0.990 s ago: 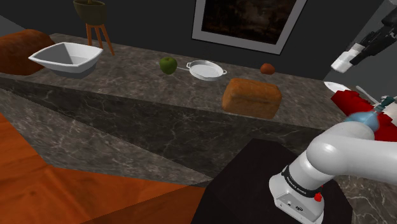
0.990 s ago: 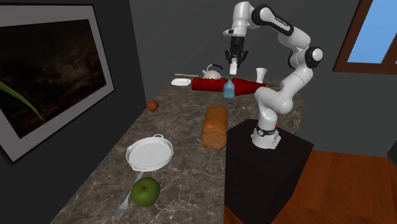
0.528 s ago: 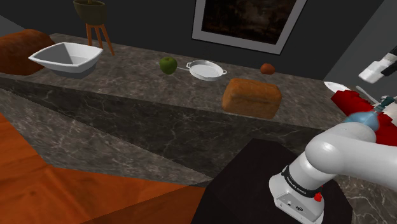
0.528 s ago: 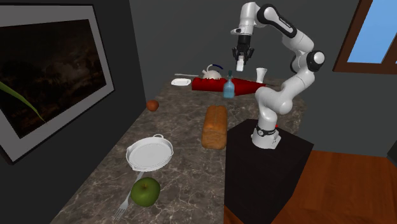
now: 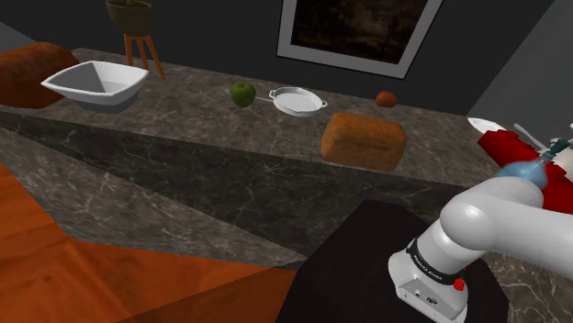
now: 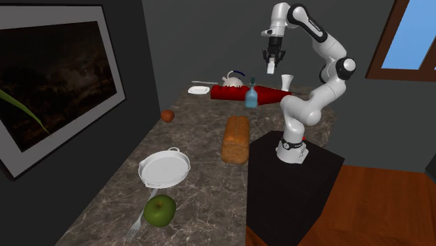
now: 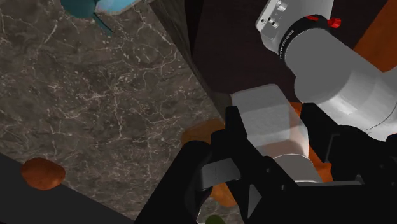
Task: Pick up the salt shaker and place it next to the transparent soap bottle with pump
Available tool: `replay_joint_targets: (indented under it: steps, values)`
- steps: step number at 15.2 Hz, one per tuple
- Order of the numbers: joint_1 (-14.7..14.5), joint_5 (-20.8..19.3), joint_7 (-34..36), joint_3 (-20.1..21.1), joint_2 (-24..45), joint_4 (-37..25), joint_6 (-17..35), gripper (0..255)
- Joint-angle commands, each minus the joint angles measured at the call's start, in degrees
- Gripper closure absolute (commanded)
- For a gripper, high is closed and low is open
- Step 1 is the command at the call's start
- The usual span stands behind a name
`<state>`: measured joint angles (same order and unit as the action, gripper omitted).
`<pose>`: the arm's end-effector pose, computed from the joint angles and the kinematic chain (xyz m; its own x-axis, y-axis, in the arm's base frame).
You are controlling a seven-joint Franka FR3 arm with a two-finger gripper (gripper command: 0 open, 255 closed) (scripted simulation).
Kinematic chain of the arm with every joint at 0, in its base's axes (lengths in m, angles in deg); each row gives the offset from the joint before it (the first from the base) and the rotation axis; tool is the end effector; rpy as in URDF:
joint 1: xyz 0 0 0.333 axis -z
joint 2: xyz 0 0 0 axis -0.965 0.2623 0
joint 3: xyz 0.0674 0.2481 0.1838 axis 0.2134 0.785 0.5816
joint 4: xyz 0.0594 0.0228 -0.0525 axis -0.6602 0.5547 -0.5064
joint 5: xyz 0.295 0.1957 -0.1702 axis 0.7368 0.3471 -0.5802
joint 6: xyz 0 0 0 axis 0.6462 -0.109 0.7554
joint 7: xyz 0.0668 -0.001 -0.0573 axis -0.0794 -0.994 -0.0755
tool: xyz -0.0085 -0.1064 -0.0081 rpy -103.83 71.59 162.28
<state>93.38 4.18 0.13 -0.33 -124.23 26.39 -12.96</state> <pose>-0.1217 -0.2973 0.6644 0.9347 0.2335 0.2678 0.2648 -0.9604 -0.0868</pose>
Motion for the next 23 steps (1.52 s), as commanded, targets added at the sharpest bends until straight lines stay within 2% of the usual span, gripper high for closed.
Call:
replay_joint_targets:
  steps: [1,7,23]
  values:
    - [0.0,-2.1,-2.6,-1.0,-0.4,-2.6,-2.3,255]
    - [-1.6,-9.4,-11.2,-4.8,-0.4,-11.9,-7.9,255]
    - [2.6,-14.3,-10.4,-8.3,-10.4,3.2,-1.9,255]
